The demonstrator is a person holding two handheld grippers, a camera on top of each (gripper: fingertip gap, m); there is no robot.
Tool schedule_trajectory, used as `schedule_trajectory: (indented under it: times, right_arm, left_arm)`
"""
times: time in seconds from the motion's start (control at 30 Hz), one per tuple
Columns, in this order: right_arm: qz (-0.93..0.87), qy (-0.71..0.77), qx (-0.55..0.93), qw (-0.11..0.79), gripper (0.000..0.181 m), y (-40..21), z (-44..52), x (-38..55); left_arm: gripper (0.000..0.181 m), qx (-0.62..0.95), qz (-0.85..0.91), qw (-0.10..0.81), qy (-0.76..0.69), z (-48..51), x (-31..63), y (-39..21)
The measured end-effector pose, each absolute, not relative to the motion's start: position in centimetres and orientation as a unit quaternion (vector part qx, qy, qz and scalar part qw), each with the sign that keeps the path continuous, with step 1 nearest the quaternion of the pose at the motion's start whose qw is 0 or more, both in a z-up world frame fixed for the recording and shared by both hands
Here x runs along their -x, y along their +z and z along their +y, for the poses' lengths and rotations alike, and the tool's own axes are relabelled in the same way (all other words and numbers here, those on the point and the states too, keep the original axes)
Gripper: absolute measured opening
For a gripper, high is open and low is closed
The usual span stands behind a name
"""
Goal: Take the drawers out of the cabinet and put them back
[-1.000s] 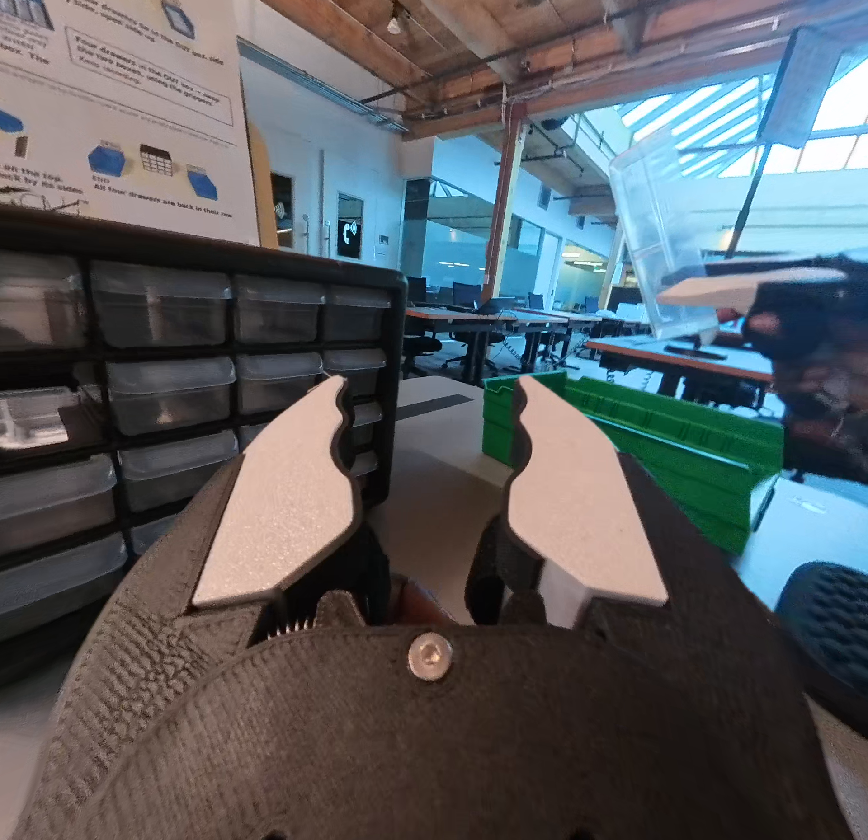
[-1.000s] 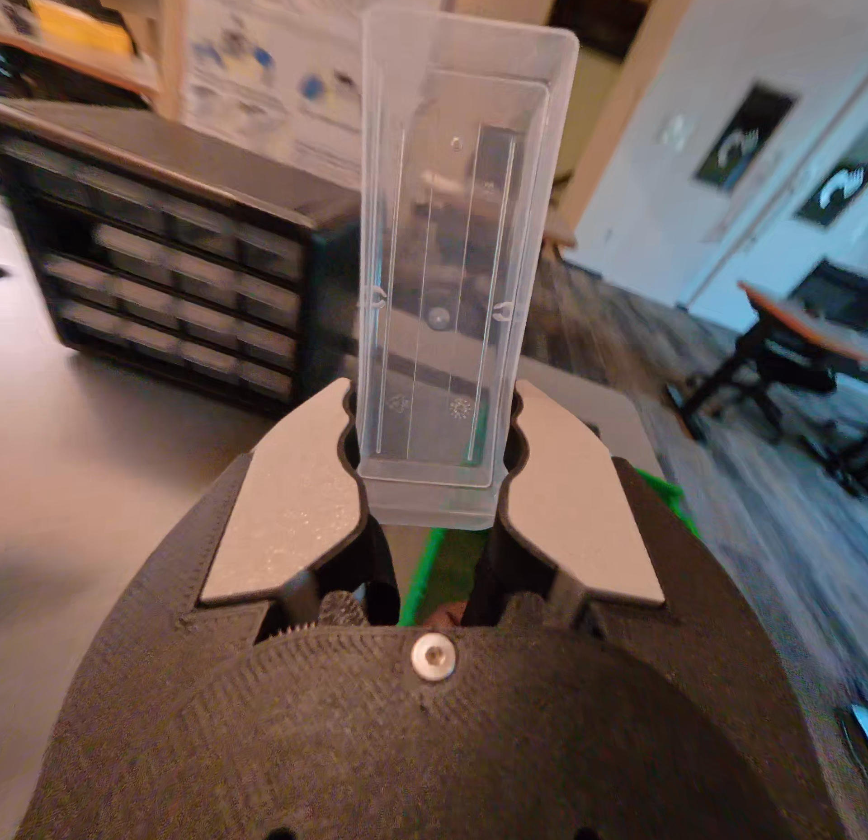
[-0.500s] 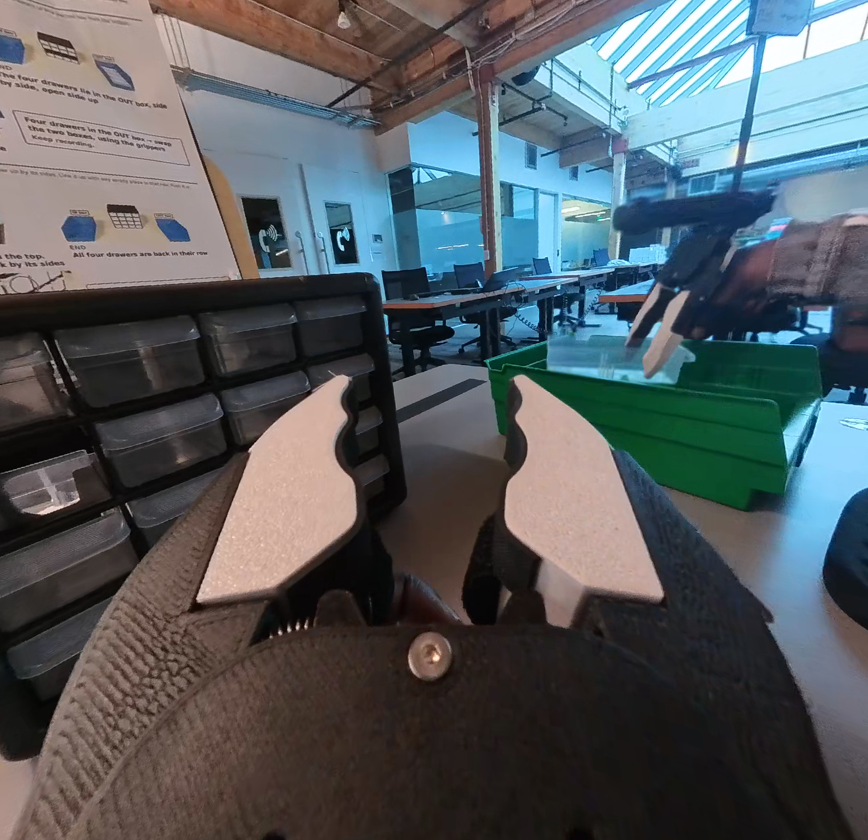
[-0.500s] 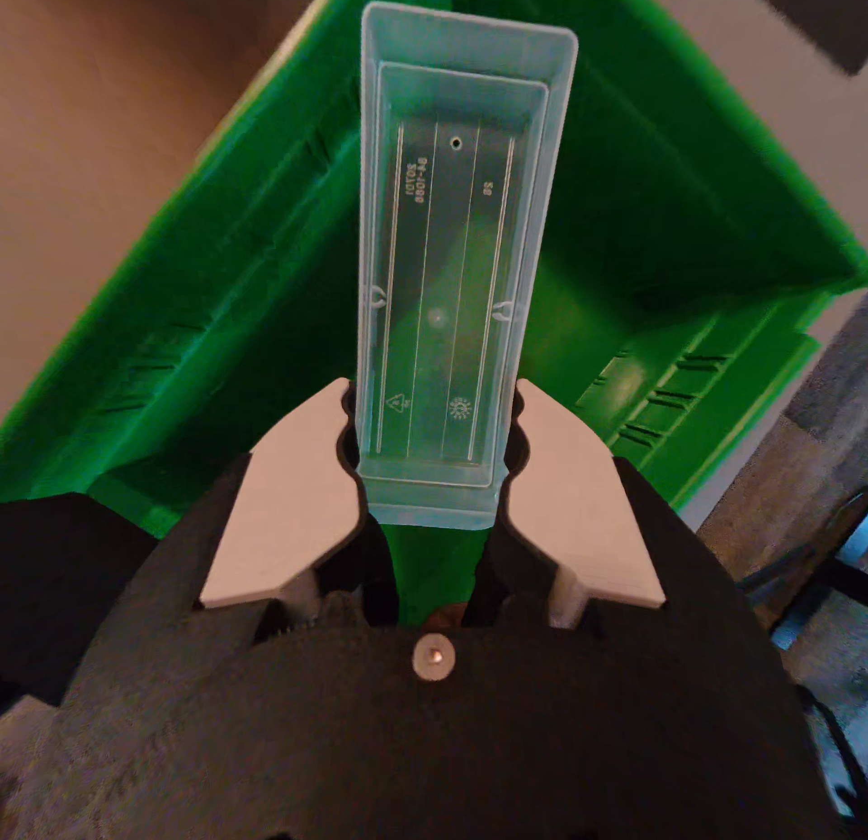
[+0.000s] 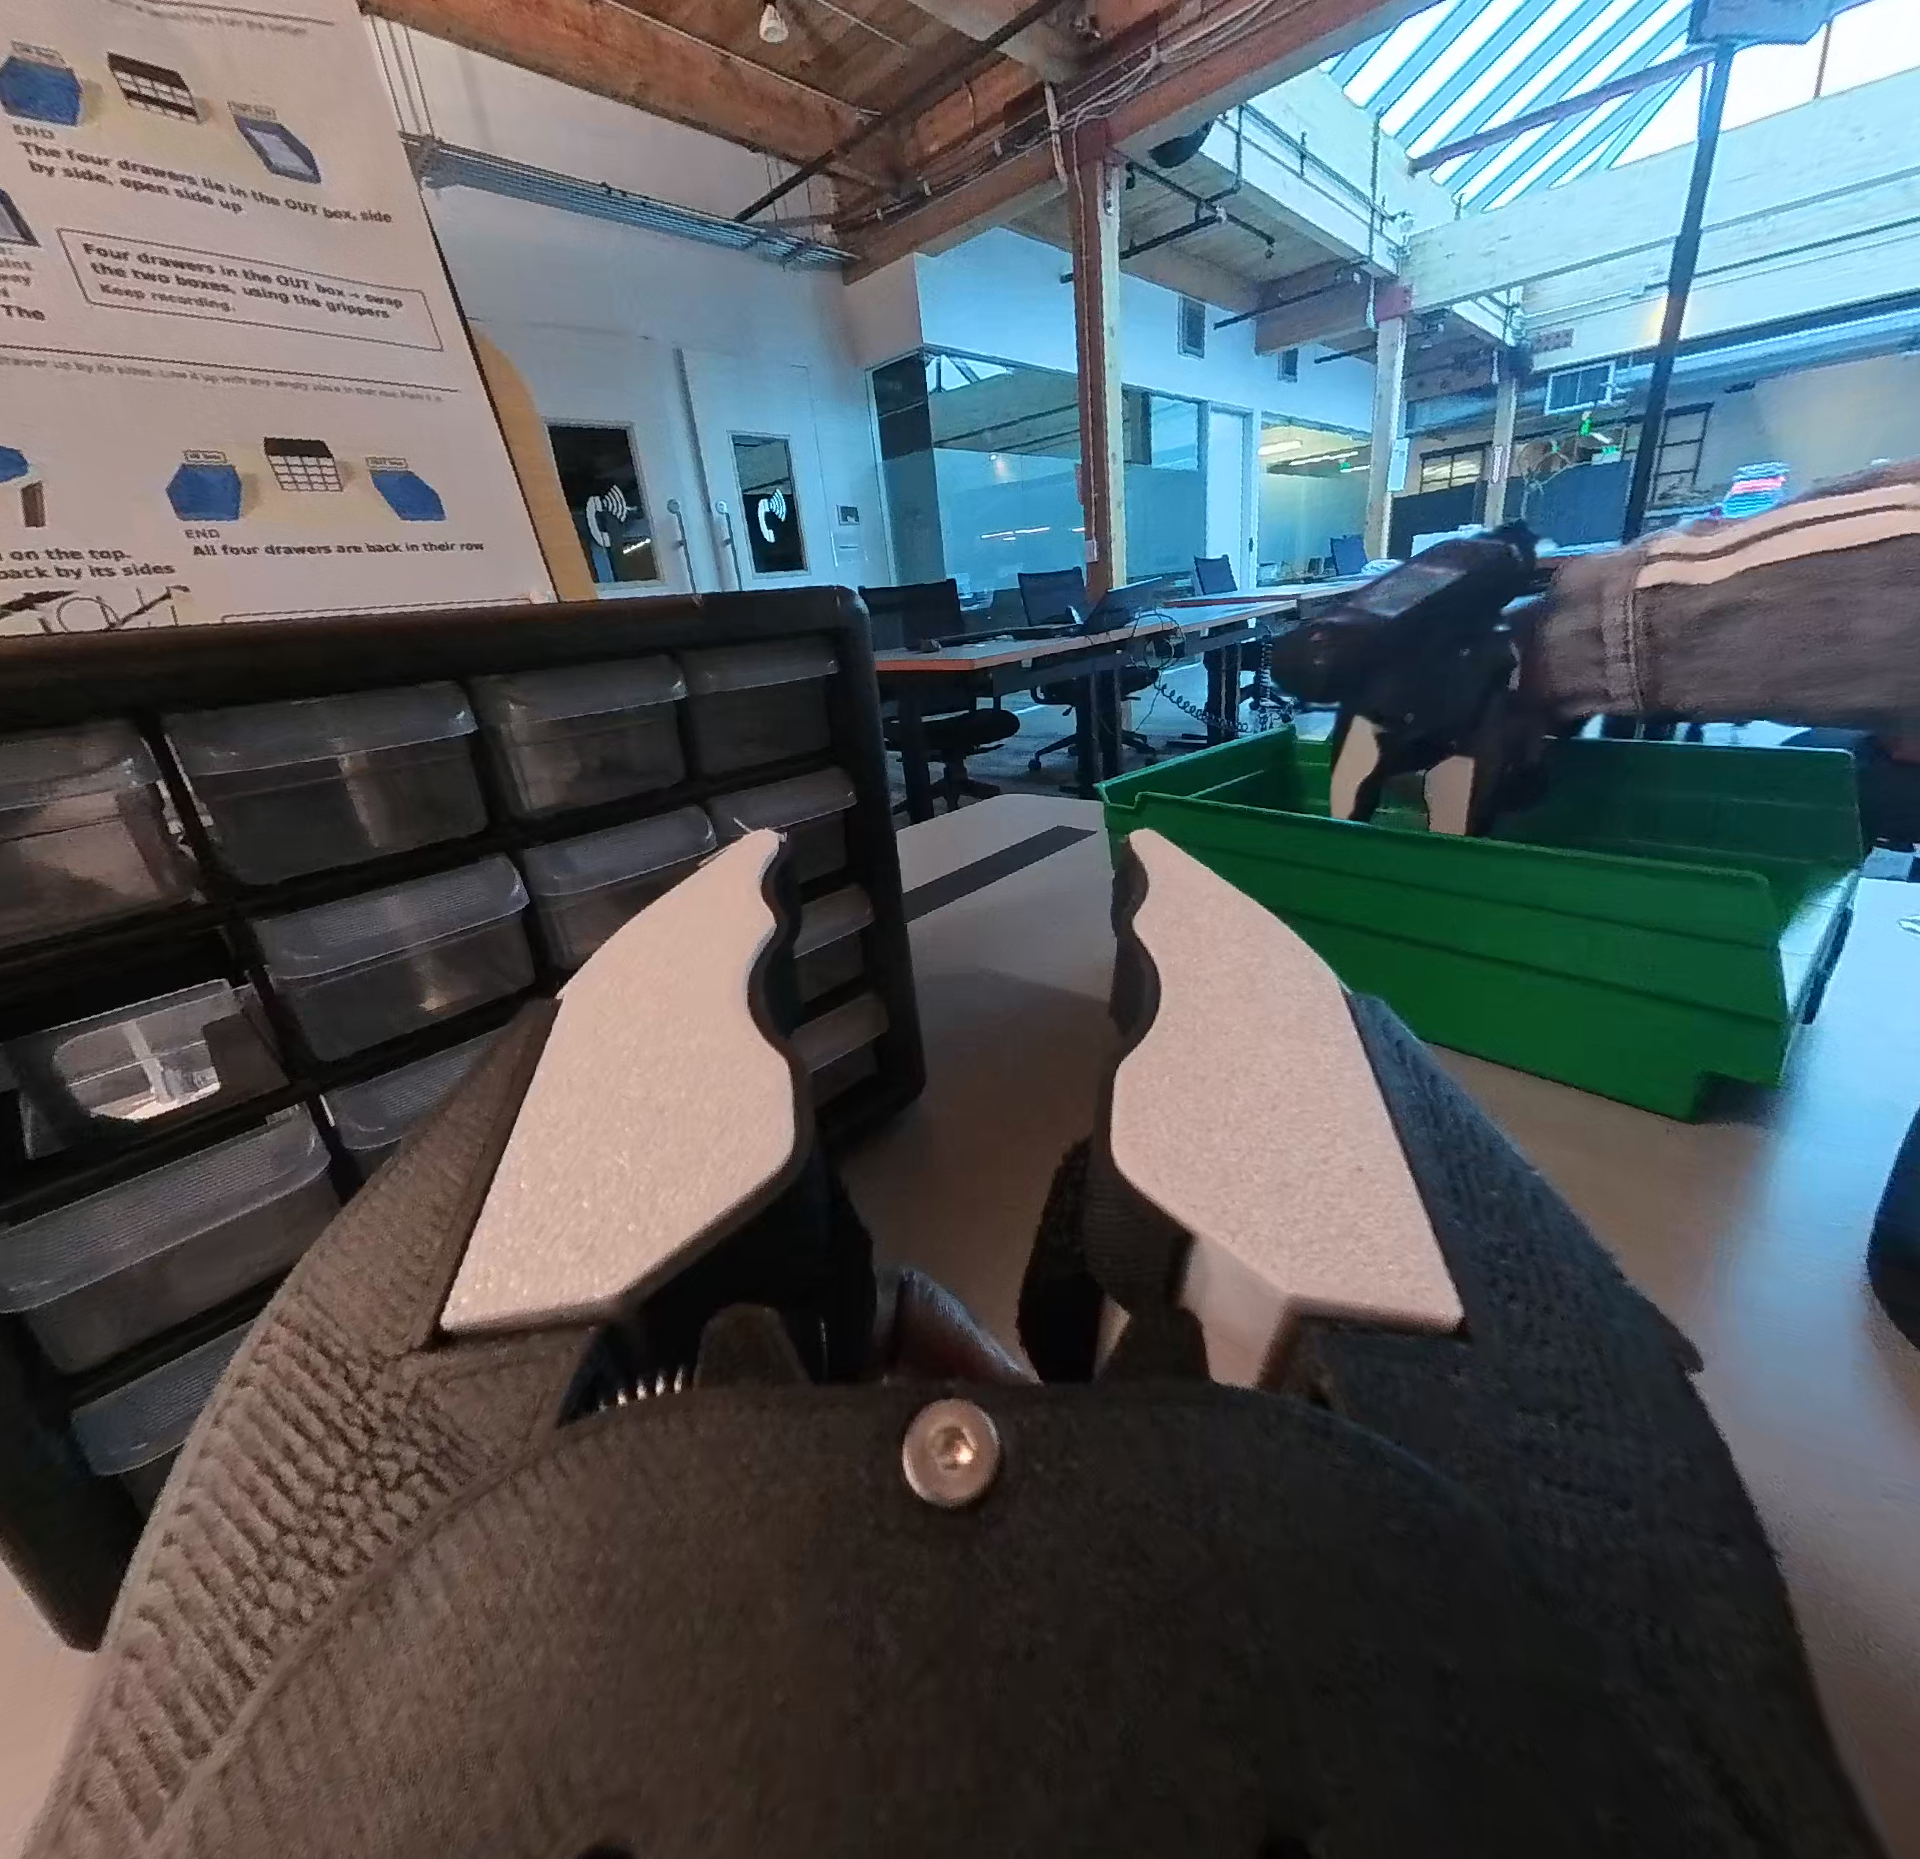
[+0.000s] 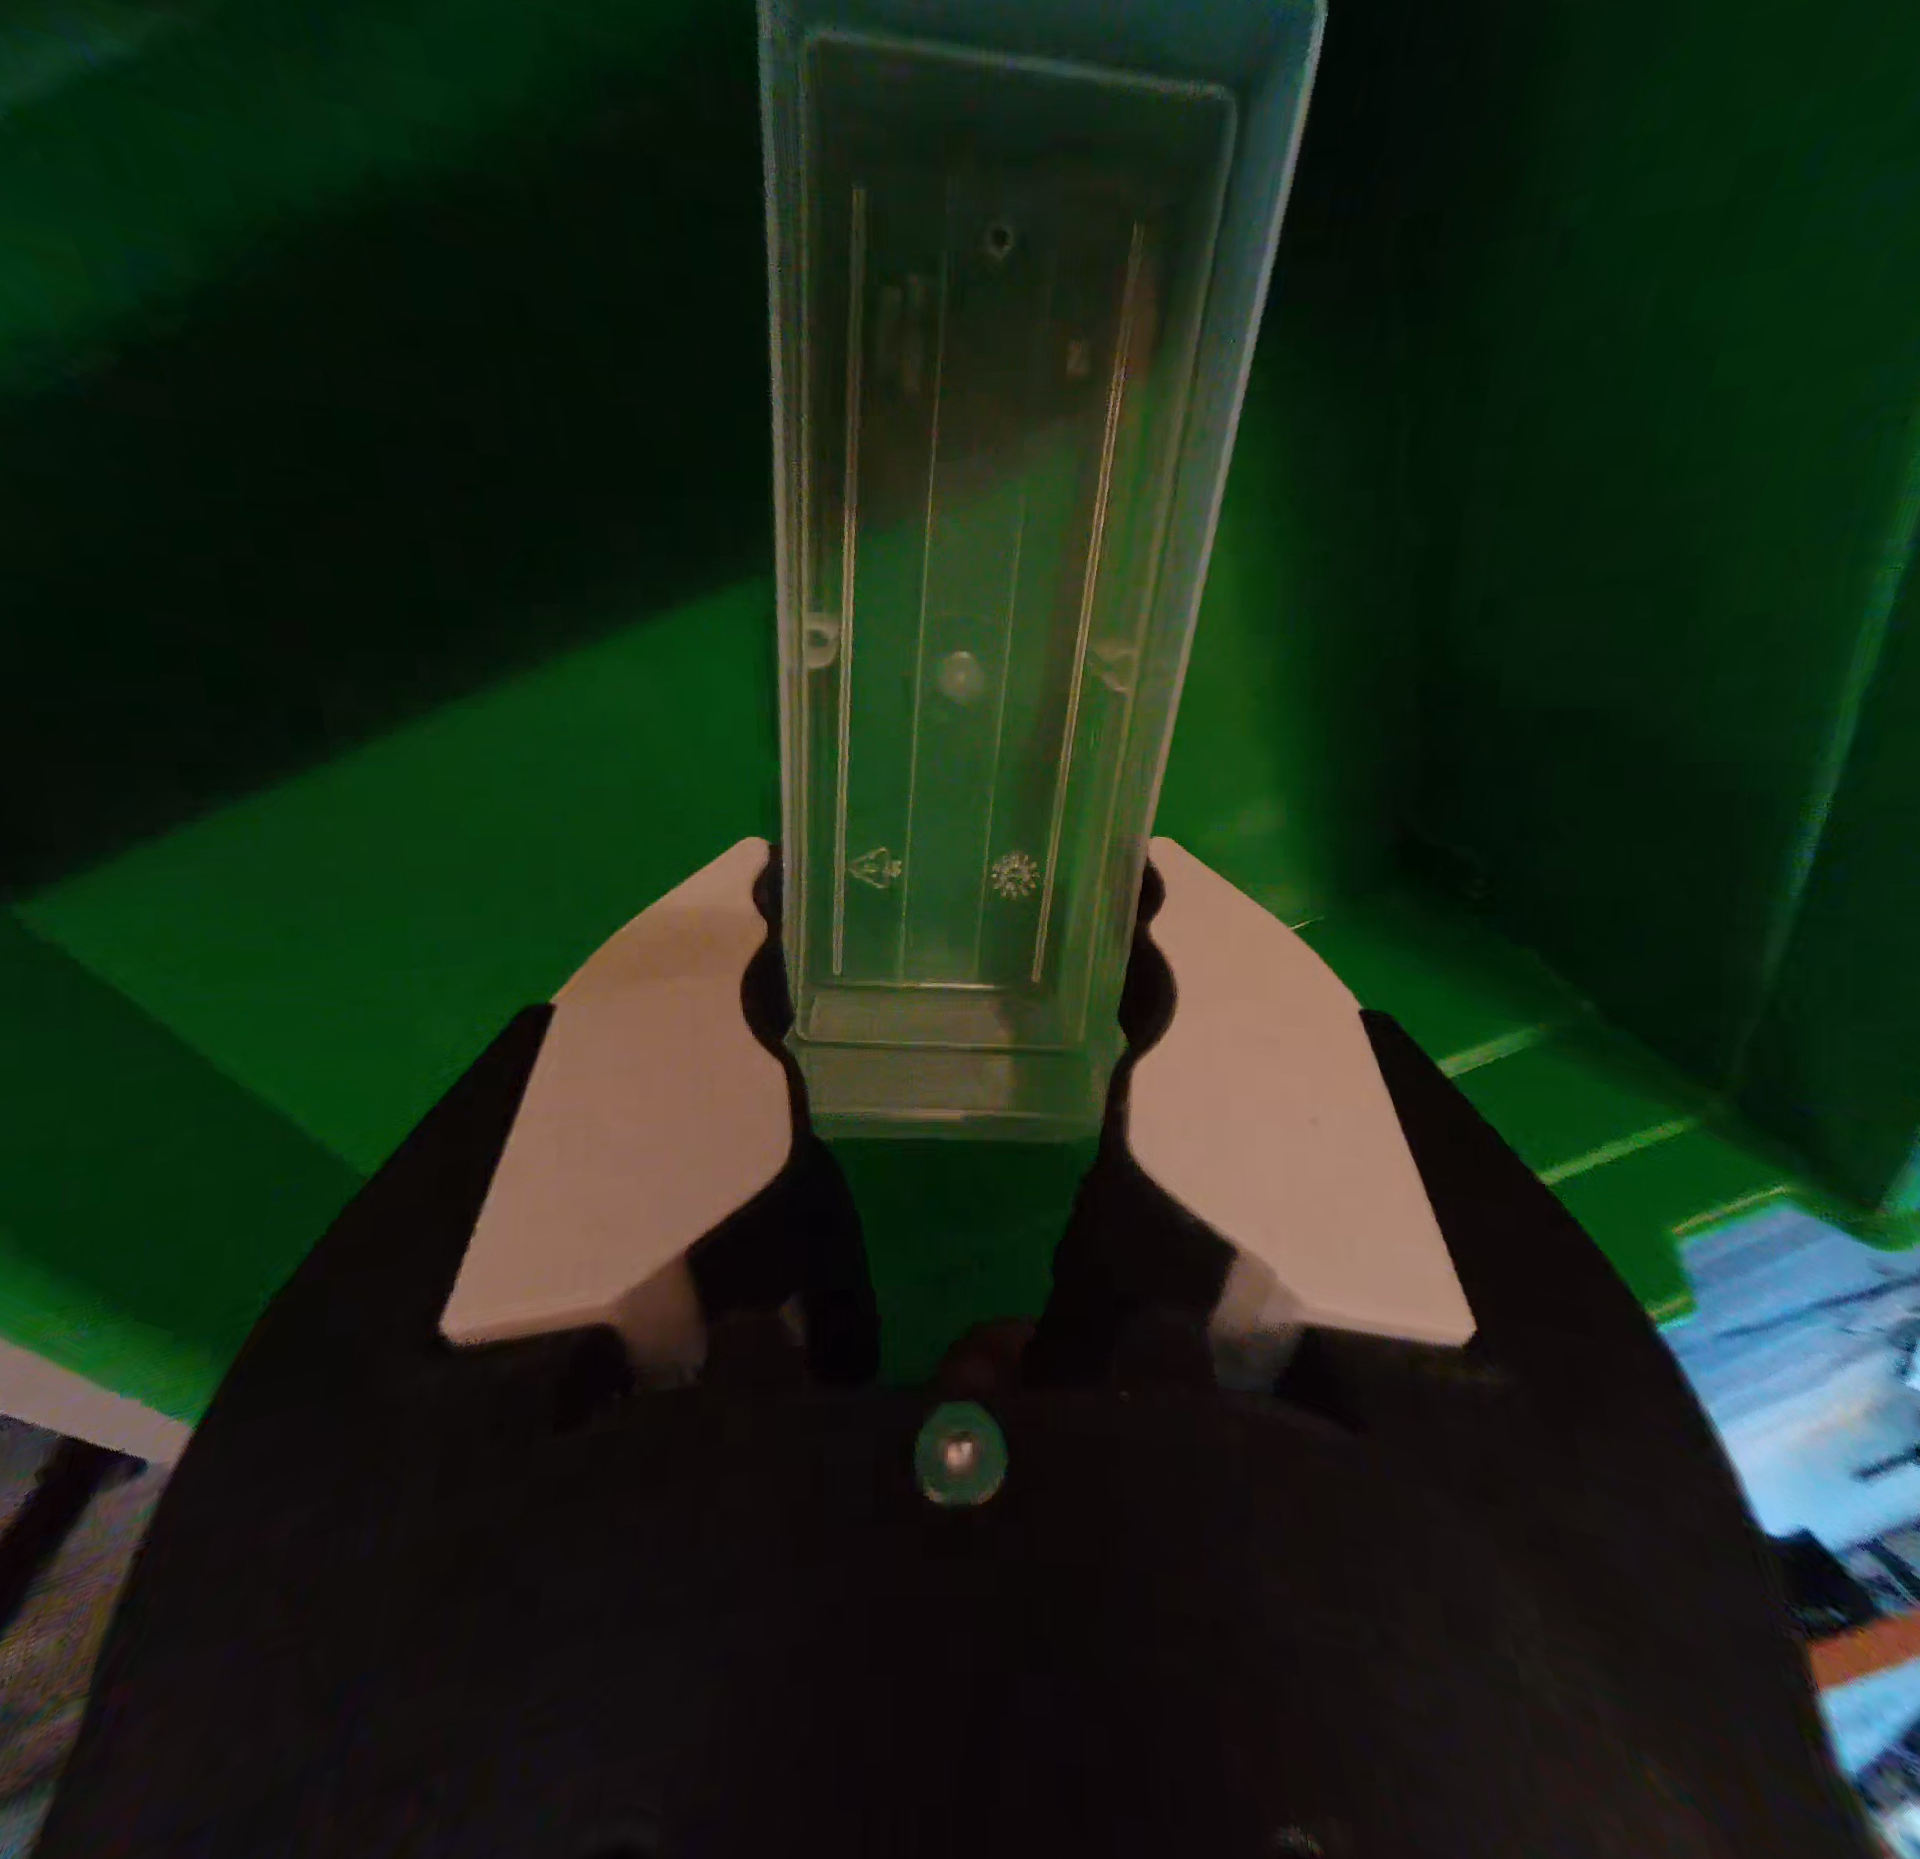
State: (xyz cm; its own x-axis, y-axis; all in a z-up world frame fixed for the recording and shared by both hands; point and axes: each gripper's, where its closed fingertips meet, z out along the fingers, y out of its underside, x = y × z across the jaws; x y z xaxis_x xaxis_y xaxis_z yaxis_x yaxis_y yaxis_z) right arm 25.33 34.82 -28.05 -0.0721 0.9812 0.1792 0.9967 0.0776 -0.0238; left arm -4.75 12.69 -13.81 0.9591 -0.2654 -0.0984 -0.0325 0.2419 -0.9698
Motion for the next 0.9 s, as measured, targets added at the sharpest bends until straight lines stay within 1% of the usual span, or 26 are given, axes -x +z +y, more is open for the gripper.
schedule_trajectory:
  times: [0.03, 0.13, 0.27, 0.4, 0.77, 0.9]
  right_arm:
    - [-0.736, -0.063, 0.671, 0.071, 0.063, -28.1, 35.1, -25.3]
    - [-0.754, -0.108, 0.646, 0.059, 0.063, -28.4, 36.0, -25.5]
    - [-0.786, -0.211, 0.579, 0.041, 0.063, -28.3, 38.0, -26.2]
    - [-0.806, -0.256, 0.532, 0.045, 0.063, -28.0, 39.2, -25.7]
    - [-0.791, -0.287, 0.539, 0.041, 0.065, -28.1, 40.3, -26.6]
    - [-0.793, -0.294, 0.53, 0.062, 0.066, -28.1, 40.5, -26.4]
  left_arm:
    - [0.058, 0.611, 0.123, 0.778, -0.074, 12.7, 4.8, -13.8]
    - [0.058, 0.613, 0.124, 0.777, -0.072, 12.8, 4.8, -13.9]
    - [0.058, 0.614, 0.123, 0.776, -0.072, 12.9, 4.9, -14.0]
    - [0.058, 0.617, 0.126, 0.774, -0.07, 12.9, 4.9, -14.2]
    - [0.058, 0.613, 0.135, 0.775, -0.076, 12.9, 4.5, -14.2]
    - [0.058, 0.612, 0.138, 0.775, -0.079, 12.8, 4.4, -14.3]
